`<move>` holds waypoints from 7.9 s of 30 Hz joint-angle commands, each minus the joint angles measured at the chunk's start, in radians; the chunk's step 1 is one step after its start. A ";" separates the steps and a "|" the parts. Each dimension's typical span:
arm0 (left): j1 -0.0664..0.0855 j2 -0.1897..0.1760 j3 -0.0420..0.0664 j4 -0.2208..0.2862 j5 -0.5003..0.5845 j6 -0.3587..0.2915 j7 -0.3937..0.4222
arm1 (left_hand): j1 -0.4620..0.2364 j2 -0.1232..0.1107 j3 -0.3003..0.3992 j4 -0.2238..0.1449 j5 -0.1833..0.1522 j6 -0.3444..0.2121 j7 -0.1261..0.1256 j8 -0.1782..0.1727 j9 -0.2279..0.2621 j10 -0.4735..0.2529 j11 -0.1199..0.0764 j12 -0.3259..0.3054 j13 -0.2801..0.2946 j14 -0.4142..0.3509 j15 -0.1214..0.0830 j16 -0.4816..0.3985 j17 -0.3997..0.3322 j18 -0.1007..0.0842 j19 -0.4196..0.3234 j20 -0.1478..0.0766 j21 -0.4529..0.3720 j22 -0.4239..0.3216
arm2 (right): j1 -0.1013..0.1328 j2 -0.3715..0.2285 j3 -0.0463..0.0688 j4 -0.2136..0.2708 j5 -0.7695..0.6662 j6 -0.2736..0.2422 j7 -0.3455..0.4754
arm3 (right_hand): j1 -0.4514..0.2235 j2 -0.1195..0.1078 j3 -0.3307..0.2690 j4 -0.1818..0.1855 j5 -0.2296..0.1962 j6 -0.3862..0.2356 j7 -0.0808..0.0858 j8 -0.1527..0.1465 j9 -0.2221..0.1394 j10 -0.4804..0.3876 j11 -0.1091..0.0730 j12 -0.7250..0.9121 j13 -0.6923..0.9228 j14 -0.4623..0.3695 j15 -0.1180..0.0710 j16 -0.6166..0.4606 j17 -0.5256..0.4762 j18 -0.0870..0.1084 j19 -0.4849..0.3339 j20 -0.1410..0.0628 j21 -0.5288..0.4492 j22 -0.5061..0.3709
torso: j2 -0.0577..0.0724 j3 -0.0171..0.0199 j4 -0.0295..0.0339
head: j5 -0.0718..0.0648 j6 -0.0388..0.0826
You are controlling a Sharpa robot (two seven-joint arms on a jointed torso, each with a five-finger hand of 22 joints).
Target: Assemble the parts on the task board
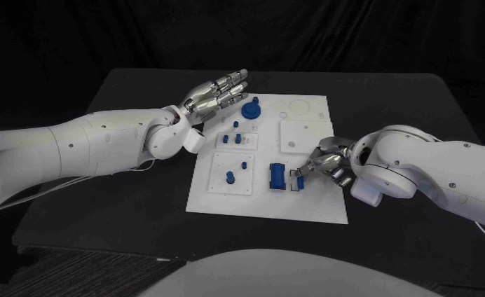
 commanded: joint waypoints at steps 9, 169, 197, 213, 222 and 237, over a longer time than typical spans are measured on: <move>-0.001 0.003 0.001 0.001 0.005 0.013 0.078 | 0.014 0.000 0.004 -0.002 0.008 -0.001 0.009 0.003 0.001 0.000 0.009 -0.003 -0.001 0.001 0.000 -0.004 -0.002 0.017 0.001 0.010 0.001 0.000 | -0.012 0.017 0.000 -0.017 -0.015 0.035 -0.021 | -0.016 0.019 -0.023 0.015 -0.042 0.008 -0.015 0.016 0.008 0.105 -0.012 0.004 0.263 0.055 -0.010 -0.006 -0.003 0.017 0.031 -0.004 -0.008 0.188 | -0.001 -0.0006 0.0006 | 0.003 0.000; -0.025 -0.017 0.001 0.001 0.005 0.006 0.098 | 0.020 0.009 0.012 -0.011 0.034 0.033 -0.003 0.013 0.006 0.000 0.005 -0.003 -0.001 0.001 -0.008 -0.004 -0.002 0.018 0.001 0.004 0.001 -0.001 | -0.019 -0.268 0.000 0.090 -0.060 -0.482 0.724 | 0.043 0.036 -0.428 0.408 -0.280 -0.242 0.061 0.317 0.271 -0.482 0.066 -0.829 -0.473 -0.342 0.093 -0.871 -0.871 0.123 -0.393 0.098 -1.050 -0.311 | -0.035 -0.0075 -0.0102 | 0.009 0.000; -0.049 0.004 0.048 0.062 0.035 -0.202 -0.035 | -0.798 -0.138 0.155 -0.153 -0.211 -0.073 -0.063 -0.012 -0.013 0.000 -0.032 -0.003 -0.001 0.001 -0.091 -0.004 -0.002 -0.074 -0.008 -0.102 -0.007 -0.013 | -0.112 -0.202 0.070 -0.001 0.330 -0.539 1.018 | -0.575 0.029 -0.461 0.242 -0.382 -0.831 -0.065 -0.131 -0.452 -1.316 0.013 -1.471 -1.236 -1.333 0.079 -1.437 -1.287 0.042 -1.463 0.093 -1.332 -1.232 | -0.074 -0.0077 0.0268 | -0.066 0.105; -0.089 0.058 0.171 0.220 0.125 -0.741 -0.126 | -1.081 -0.241 0.259 -0.272 -0.289 -0.073 -0.063 -0.012 -0.013 0.000 -0.032 -0.003 -0.001 0.001 -0.091 -0.004 -0.002 -0.155 -0.008 -0.183 -0.007 -0.013 | -0.212 -0.059 0.204 -0.065 0.726 -0.730 1.099 | -0.819 0.029 -0.360 0.118 -0.459 -0.949 -0.065 -0.131 -0.550 -1.385 0.013 -1.567 -1.308 -1.395 0.079 -1.437 -1.287 -0.039 -1.463 -0.025 -1.332 -1.307 | -0.130 -0.0115 0.0939 | -0.204 0.272; -0.101 0.075 0.209 0.269 0.154 -0.908 -0.155 | -1.169 -0.241 0.259 -0.272 -0.370 -0.073 -0.063 -0.012 -0.013 0.000 -0.032 -0.003 -0.001 0.001 -0.091 -0.004 -0.002 -0.155 -0.008 -0.183 -0.007 -0.013 | -0.216 -0.054 0.208 -0.067 0.739 -0.736 1.102 | -0.894 0.029 -0.360 0.118 -0.459 -0.984 -0.065 -0.131 -0.550 -1.466 0.013 -1.567 -1.308 -1.466 0.079 -1.437 -1.287 -0.039 -1.463 -0.025 -1.332 -1.307 | -0.130 -0.0115 0.0942 | -0.205 0.273; -0.103 0.077 0.215 0.276 0.158 -0.932 -0.159 | -1.269 -0.241 0.259 -0.272 -0.370 -0.073 -0.063 -0.012 -0.013 0.000 -0.032 -0.003 -0.001 0.001 -0.091 -0.004 -0.002 -0.155 -0.008 -0.183 -0.007 -0.013 | -0.216 -0.054 0.208 -0.067 0.739 -0.736 1.102 | -1.073 0.029 -0.360 0.118 -0.459 -1.070 -0.065 -0.131 -0.550 -1.466 0.013 -1.567 -1.308 -1.466 0.079 -1.437 -1.287 -0.039 -1.463 -0.025 -1.332 -1.307 | -0.130 -0.0115 0.0942 | -0.205 0.273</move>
